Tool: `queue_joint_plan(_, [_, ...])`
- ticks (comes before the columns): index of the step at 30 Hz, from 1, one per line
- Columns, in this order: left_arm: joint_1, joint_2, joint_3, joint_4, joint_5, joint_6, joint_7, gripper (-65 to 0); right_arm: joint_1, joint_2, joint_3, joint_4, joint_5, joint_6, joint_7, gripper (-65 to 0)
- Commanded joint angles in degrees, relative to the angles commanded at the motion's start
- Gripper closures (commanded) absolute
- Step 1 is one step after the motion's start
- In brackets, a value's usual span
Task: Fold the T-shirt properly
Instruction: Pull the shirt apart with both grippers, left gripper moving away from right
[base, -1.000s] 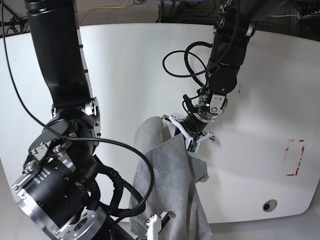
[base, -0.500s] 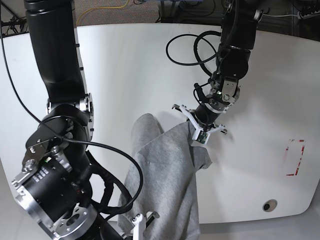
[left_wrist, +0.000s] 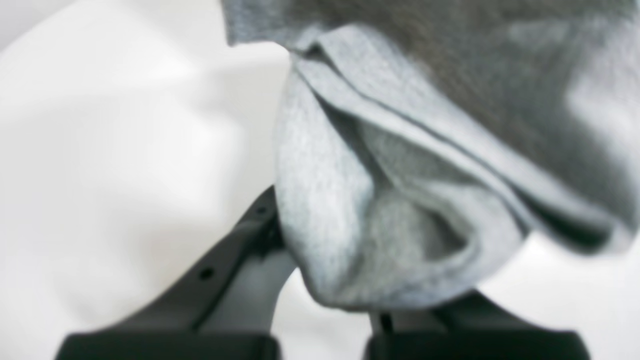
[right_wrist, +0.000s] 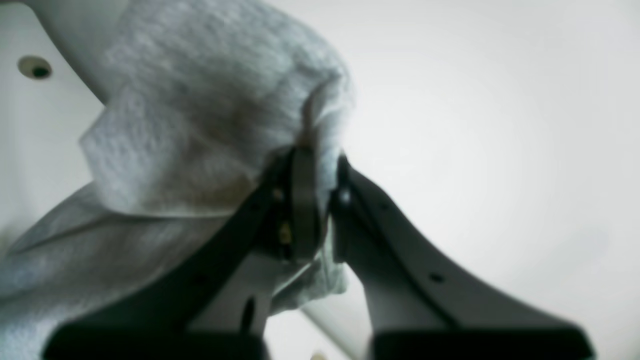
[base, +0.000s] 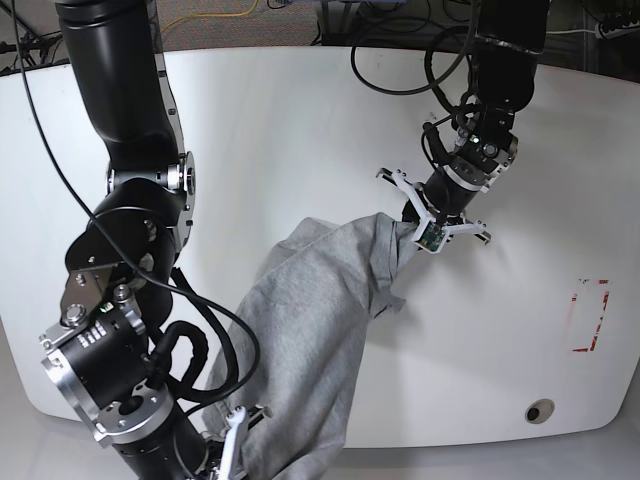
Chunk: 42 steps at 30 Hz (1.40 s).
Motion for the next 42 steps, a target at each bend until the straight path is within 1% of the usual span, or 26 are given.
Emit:
queue_joint_plan(4, [3.25,-0.97,-3.78,5.1,0.0,-0.09,1.85,0.0,-1.67,1.76,0.26,-0.18,-1.14,-0.26,0.0,0.0])
queue_joint_plan(7, [4.92,-0.97,-6.68,7.82,0.0,-0.18,2.11,0.0,-2.73,2.29,0.26,-0.79,-2.81,-0.35,0.0,0.0])
queue_joint_plan(13, [6.95,-0.97,-10.9,11.52,0.0,-0.18,2.73,0.0,-3.16,2.37,0.26,-2.73,-6.51,-0.35,0.0,0.0])
queue_joint_plan(17, [6.86,-0.97,-14.68,14.15,0.0,-0.18,4.31,0.0,-2.46,2.2,0.26,-6.77,-9.67,-0.35,0.0,0.0])
queue_joint_plan(23, [2.64,-0.97,-18.29,16.35,0.0,-0.18,4.4,0.0,1.49,2.11,0.26,-13.36,-12.22,-0.35,-0.26,0.0])
queue_joint_plan(27, [-0.79,-0.97,-21.1,16.35,0.0,-0.18,4.48,0.0,4.13,2.11,0.35,-16.26,-13.45,-0.35,-2.2,0.0])
queue_joint_plan(30, [-4.75,-0.97,-23.91,16.18,0.0,-0.18,4.92,0.0,5.36,2.29,2.81,-17.93,-13.45,-0.35,-2.64,0.0])
queue_joint_plan(33, [-7.65,-1.05,-24.7,16.09,0.0,-0.18,8.35,0.0,5.27,2.64,4.84,-18.81,-13.54,0.0,-2.73,0.0])
queue_joint_plan(34, [-8.62,-1.14,-24.7,16.09,0.0,-0.18,9.93,0.0,4.75,3.43,5.63,-18.81,-13.54,0.09,-2.81,0.0])
queue_joint_plan(37, [-10.02,-2.64,-24.62,16.0,-0.18,-0.26,13.71,0.0,0.88,5.01,7.82,-18.81,-13.27,0.09,-2.81,0.0])
queue_joint_plan(42, [-10.02,-2.73,-22.95,15.82,-0.18,-0.26,16.09,0.0,-5.63,5.1,11.52,-17.49,-13.19,0.18,-2.73,0.0])
